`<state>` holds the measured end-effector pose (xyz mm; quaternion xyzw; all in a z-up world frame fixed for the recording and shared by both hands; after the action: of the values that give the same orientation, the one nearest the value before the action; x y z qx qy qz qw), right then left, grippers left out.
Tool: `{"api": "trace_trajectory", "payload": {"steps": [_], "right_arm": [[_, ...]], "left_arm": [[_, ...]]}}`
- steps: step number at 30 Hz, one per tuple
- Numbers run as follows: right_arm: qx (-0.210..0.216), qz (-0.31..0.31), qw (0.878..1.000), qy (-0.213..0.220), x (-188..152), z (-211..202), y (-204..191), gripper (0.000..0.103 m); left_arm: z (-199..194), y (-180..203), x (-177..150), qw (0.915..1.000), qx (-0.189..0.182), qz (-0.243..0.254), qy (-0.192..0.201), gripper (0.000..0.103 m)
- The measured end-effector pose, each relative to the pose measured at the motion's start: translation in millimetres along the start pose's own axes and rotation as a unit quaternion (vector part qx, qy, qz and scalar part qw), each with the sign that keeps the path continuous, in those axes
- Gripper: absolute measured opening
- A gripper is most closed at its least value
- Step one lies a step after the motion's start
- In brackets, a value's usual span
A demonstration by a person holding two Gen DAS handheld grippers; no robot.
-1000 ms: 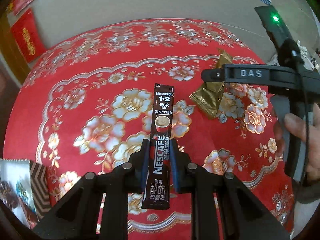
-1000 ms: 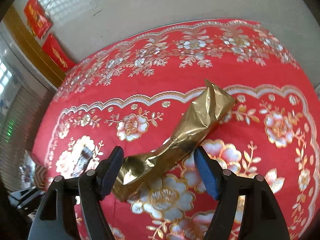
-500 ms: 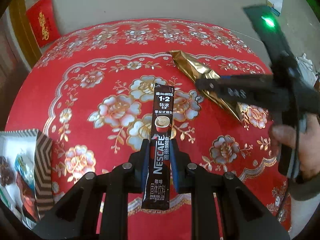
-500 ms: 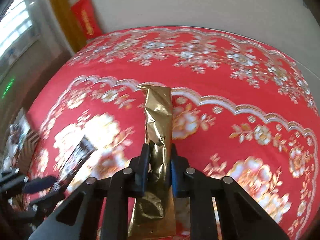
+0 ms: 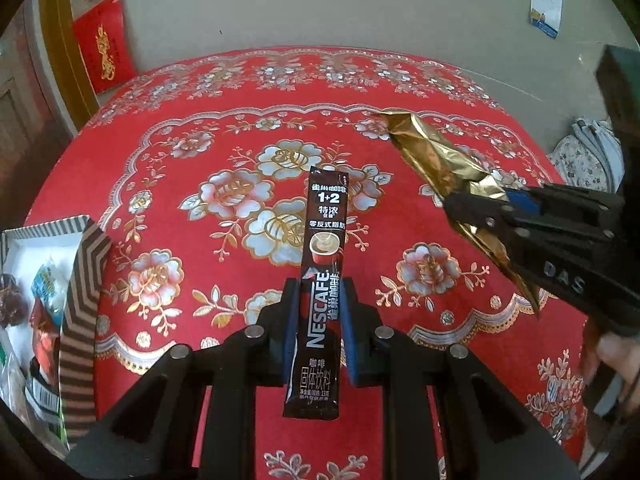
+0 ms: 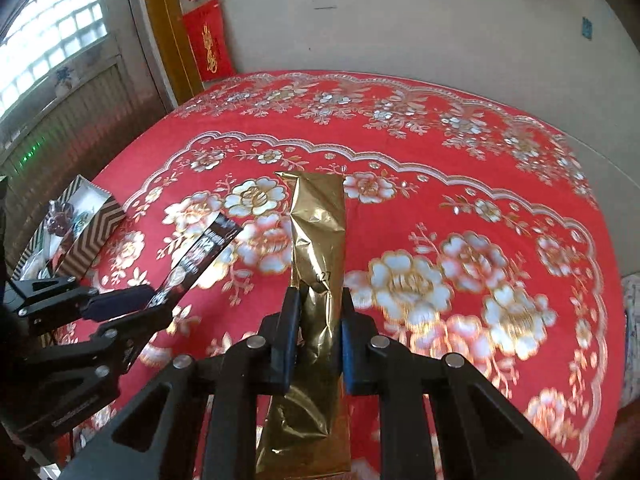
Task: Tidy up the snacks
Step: 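Carry both items over the white tray and open both tools to release them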
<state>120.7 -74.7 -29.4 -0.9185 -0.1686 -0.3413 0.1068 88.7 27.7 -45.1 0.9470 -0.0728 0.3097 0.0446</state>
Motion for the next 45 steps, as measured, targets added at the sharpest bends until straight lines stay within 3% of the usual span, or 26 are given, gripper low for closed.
{"api": "trace_trajectory", "payload": {"steps": [12, 31, 45], "right_arm": [[0.018, 0.007, 0.999, 0.025, -22, -39, -26, 0.017], [0.075, -0.052, 0.995, 0.031, -19, -45, -130, 0.017], [0.115, -0.113, 0.986, 0.033, -4, -45, -214, 0.017]], "left_arm": [[-34, -13, -15, 0.9992, 0.016, -0.020, 0.030, 0.022], [-93, -88, -45, 0.9937, 0.069, -0.065, 0.061, 0.022], [-137, -146, -64, 0.9849, 0.115, -0.101, 0.080, 0.022]]}}
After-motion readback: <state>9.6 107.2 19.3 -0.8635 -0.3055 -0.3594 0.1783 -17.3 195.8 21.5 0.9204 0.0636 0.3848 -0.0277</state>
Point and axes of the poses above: each gripper's, at about its wrist camera, not at the fingertips, and z roughly the way its jaws point, y to its right, x to its top, the point moved 9 cm from there along z, roughly the way its jaws point, and after that the axes turned 1 degree about y, right-handed, at the moved point
